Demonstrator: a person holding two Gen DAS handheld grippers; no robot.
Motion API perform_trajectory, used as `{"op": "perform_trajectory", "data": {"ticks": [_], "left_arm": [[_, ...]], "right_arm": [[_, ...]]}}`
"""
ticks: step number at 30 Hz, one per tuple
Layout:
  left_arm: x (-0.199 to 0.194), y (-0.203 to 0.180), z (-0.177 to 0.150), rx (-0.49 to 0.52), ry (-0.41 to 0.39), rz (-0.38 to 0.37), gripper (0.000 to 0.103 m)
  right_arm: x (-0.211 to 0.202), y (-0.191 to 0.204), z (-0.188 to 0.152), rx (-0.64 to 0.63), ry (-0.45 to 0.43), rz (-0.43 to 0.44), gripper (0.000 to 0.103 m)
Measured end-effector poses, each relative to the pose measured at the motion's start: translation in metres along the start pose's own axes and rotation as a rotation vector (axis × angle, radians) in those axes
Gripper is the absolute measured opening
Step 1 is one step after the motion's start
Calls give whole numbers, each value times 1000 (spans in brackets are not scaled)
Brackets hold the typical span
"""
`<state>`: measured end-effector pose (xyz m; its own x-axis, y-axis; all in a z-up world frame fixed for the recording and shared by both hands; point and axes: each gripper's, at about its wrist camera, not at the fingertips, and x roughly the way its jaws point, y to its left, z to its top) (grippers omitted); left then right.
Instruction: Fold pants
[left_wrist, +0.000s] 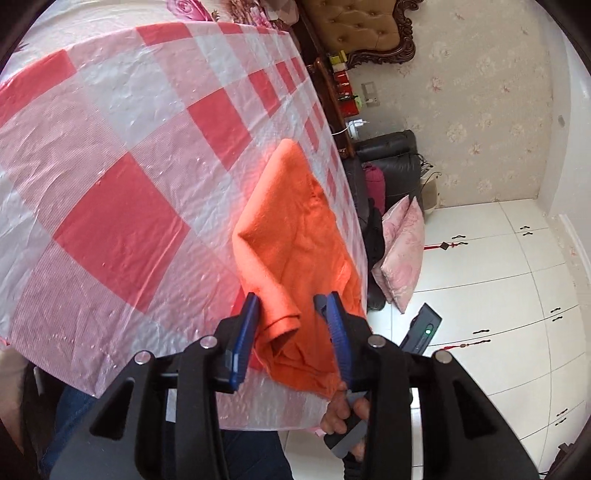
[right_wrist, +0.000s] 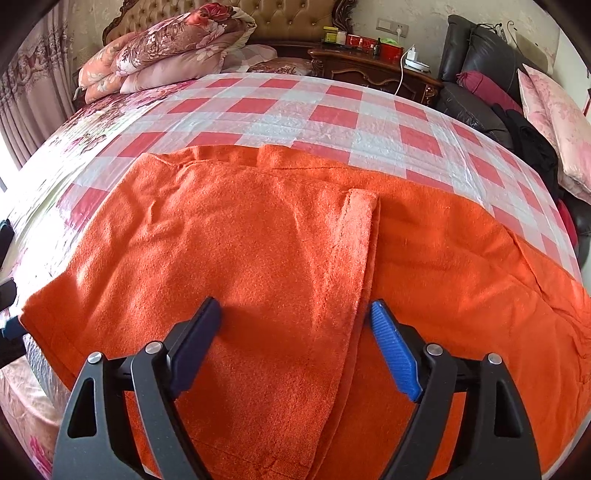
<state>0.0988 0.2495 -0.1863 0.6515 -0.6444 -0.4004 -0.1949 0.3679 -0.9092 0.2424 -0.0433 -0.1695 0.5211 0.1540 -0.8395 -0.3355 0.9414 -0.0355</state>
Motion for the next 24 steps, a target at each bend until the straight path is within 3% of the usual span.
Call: {"op": "perform_trajectory", "data": {"ticks": [4,6,12,13,14,15,20,24], "left_arm": [[8,0,-2,9,16,52,37],[8,-1,-5,29,1,154,37],[11,-1,-8,43,17,194,37],[11,0,-8,38,10,205,34],[11,0,-8,42,6,214,20],[11,-2,-8,59,4,226,14],[5,-30,-16,247,-35,336,9],[10,-60,-35,446,-76,440,9]], "right_arm": [[1,-2,1,4,2,0,82],[2,-2,1,5,3,3,83],[2,-2,1,4,4,2,83],[2,-2,1,4,6,2,83],[2,-2,1,4,8,2,83],[3,-2,2,2,13,2,83],[-2,3,16,-24,73,-21,81],[-25,34,57,-72,89,132,82]]}}
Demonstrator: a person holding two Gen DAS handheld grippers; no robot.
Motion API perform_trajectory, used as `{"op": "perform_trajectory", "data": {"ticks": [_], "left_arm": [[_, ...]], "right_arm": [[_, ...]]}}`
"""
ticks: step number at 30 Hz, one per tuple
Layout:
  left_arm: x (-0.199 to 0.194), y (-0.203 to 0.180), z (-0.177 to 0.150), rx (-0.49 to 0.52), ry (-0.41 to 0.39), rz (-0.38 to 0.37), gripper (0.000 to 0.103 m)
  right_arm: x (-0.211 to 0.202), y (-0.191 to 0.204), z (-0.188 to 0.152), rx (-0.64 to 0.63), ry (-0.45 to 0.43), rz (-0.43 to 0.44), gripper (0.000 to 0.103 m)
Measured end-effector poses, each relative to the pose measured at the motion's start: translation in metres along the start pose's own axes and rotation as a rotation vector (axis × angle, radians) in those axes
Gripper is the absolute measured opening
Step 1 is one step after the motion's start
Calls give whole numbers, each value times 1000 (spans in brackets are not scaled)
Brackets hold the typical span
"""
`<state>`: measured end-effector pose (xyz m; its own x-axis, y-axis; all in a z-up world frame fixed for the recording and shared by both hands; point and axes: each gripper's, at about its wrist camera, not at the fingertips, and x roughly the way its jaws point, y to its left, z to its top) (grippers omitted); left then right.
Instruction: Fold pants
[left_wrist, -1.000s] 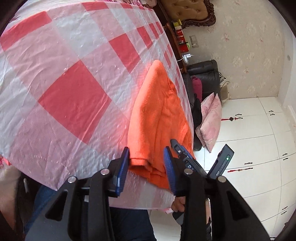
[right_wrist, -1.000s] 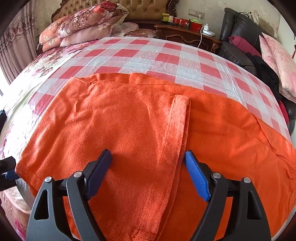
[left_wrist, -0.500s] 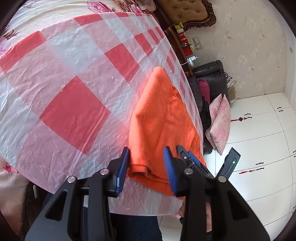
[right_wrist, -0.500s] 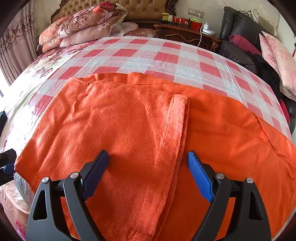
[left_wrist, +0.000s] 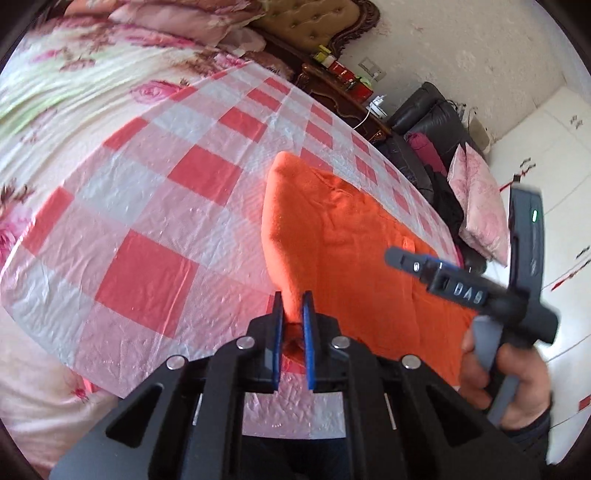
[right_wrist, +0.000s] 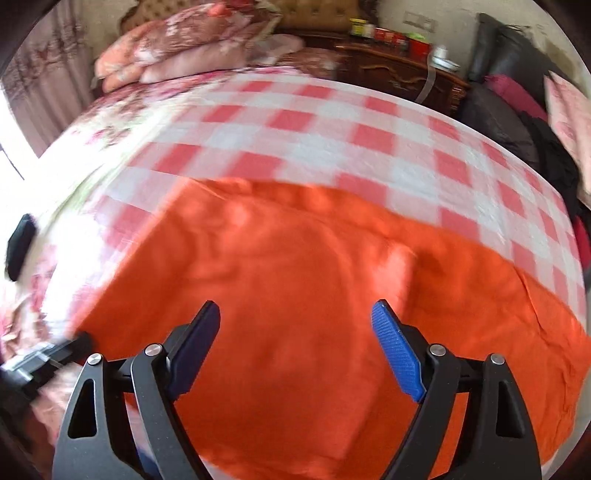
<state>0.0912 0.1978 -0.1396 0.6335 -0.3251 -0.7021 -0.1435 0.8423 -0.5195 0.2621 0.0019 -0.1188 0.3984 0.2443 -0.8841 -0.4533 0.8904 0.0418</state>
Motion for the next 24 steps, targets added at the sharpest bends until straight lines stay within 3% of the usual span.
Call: {"op": "perform_trajectory", "data": {"ticks": [5,10,11,12,13,15,17,18,20,24], "left_arm": [[-4,-43,-13,228,-77,130,9],[-3,-88,-33,485,-143,222,9],[-2,-93,-36,510,-147,223,9],[1,-98,-37,522,-151,221,9],[1,-99,-36,520,-152,209,9],[2,-88,-31,445,-138,159,9],[5,-71,-26,353,-135,145,17],[7,-64,-25,317,-127,141,31],[13,-53,-25,273,-102,139,45],[25,-50,-30,256,-83,181,49]], "right_arm": [[16,50,41,-73,161,196,82],[44,86,62,-136,265,227,81],[49,90,63,-147,275,219,78],[53,93,63,-159,276,204,52],[57,91,62,-160,278,183,24],[66,79,61,-105,291,203,11],[68,66,60,-67,282,215,8],[68,61,59,-45,277,222,7],[68,55,60,-14,274,241,7],[66,57,59,0,261,256,7]]}}
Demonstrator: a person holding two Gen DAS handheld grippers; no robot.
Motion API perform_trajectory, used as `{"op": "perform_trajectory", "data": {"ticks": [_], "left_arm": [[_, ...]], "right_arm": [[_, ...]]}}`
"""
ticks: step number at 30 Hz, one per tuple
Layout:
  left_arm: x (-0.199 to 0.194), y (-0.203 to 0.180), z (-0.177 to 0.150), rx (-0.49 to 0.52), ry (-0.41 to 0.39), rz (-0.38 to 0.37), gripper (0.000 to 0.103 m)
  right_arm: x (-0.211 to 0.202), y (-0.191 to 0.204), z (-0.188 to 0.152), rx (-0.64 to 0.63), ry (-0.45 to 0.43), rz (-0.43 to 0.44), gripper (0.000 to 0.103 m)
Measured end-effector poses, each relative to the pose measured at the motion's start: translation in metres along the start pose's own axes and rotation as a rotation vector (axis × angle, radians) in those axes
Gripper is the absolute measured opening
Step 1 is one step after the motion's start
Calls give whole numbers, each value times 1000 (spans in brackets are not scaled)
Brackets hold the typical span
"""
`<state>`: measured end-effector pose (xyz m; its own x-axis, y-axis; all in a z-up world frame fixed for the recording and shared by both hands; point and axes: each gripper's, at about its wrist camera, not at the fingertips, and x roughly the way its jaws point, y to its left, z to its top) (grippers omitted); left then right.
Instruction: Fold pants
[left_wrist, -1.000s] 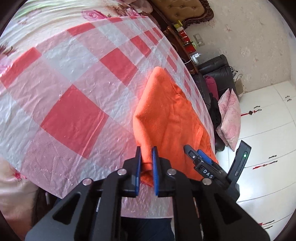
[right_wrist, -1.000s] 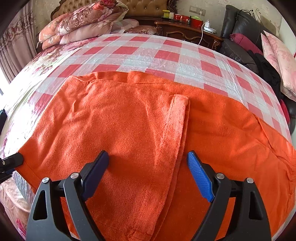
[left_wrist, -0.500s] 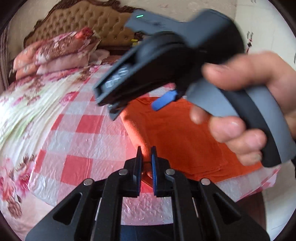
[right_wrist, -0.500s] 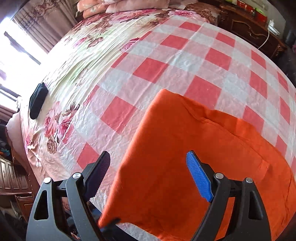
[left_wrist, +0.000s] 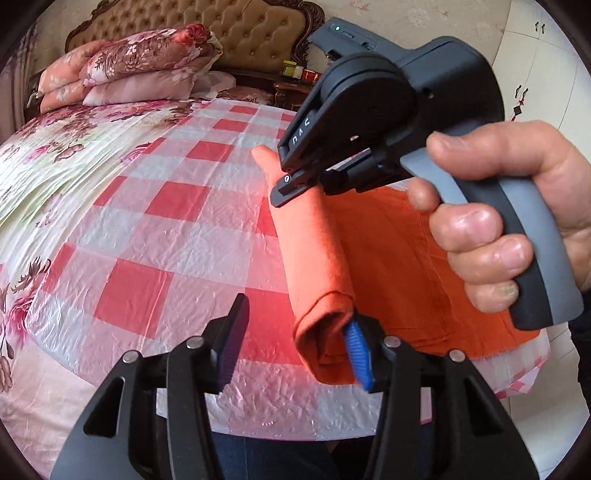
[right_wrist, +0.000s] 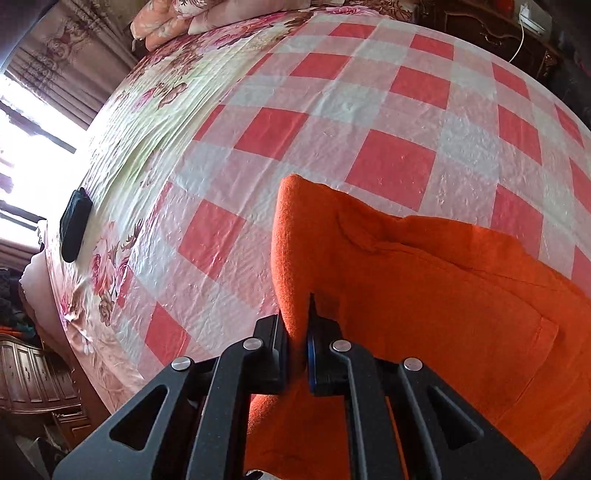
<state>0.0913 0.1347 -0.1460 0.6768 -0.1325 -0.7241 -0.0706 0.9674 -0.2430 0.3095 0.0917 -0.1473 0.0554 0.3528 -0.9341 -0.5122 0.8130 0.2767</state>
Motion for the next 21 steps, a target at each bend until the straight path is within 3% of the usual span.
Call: {"op": "perform_trajectory", "data": {"ticks": [1,2,3,7,12,14,18,21], "left_arm": [[2,-3,1,17,0,5,46],[3,-8,3,48,-8,7,16],[1,-15,5,87,-20,27,7],[-32,-69,21,278,-166,39,7],[-58,-189,26,539,-302,-87,7],[-46,-235,18,613,-303,-138,7],[-1,-312,-25,764,-270,-169,7],[34,-351,-71,885,-218,-142,7]], "right_arm": [[-1,0,-1,1,-3,3,7],[-3,-1,-1,9,-8,17,7],[-7,-4,-3,15,-14,30,7],[-72,-33,-12,57,-119,109,7],[-190,-133,-55,163,-257,196,7],[-210,-173,-78,205,-280,163,7],[-202,-262,-135,343,-256,63,8],[-159,-301,-170,402,-191,16,20]]}}
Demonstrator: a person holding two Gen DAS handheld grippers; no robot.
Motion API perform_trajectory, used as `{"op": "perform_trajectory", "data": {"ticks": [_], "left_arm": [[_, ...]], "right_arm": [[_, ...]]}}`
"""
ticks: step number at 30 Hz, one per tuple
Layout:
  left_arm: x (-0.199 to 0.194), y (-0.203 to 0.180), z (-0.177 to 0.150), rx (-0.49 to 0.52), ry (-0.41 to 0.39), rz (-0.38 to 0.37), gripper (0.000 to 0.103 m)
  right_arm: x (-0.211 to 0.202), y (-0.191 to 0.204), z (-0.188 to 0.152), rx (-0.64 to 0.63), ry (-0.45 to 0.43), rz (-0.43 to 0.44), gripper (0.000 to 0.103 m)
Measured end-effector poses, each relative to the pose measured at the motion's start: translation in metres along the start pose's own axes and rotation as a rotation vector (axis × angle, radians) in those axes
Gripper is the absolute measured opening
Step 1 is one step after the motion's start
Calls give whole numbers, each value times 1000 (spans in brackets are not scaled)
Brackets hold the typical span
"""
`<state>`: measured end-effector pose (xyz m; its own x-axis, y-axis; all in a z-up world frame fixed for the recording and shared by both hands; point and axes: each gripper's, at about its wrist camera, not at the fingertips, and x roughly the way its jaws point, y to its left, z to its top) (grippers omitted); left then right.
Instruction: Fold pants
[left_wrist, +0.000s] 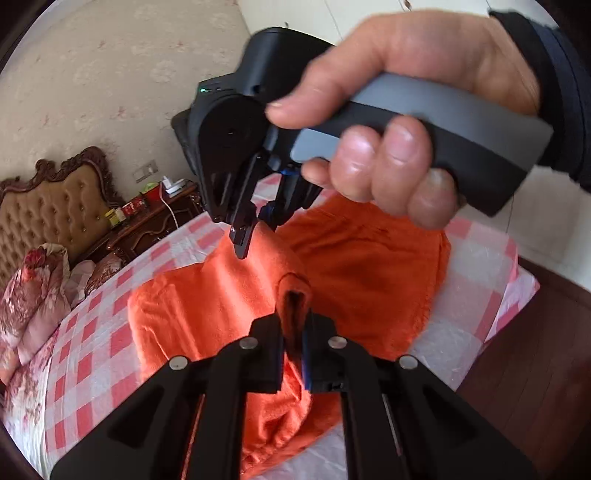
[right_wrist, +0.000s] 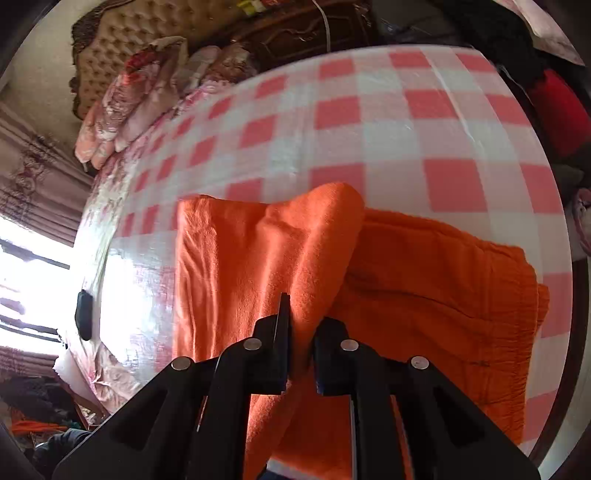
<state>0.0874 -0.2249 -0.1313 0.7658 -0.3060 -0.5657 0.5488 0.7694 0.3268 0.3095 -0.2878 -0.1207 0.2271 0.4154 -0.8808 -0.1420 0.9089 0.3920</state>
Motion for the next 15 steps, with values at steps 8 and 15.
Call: {"op": "perform_trajectory", "data": {"ticks": [8,15], "left_arm": [[38,-44,-15,165,48,105,7],[30,-53,23,212,-33,128,6]], "right_arm": [[29,-25,-14,-5,-21,85,29],[-16,-24,-7,-84,-102,67,5]]}}
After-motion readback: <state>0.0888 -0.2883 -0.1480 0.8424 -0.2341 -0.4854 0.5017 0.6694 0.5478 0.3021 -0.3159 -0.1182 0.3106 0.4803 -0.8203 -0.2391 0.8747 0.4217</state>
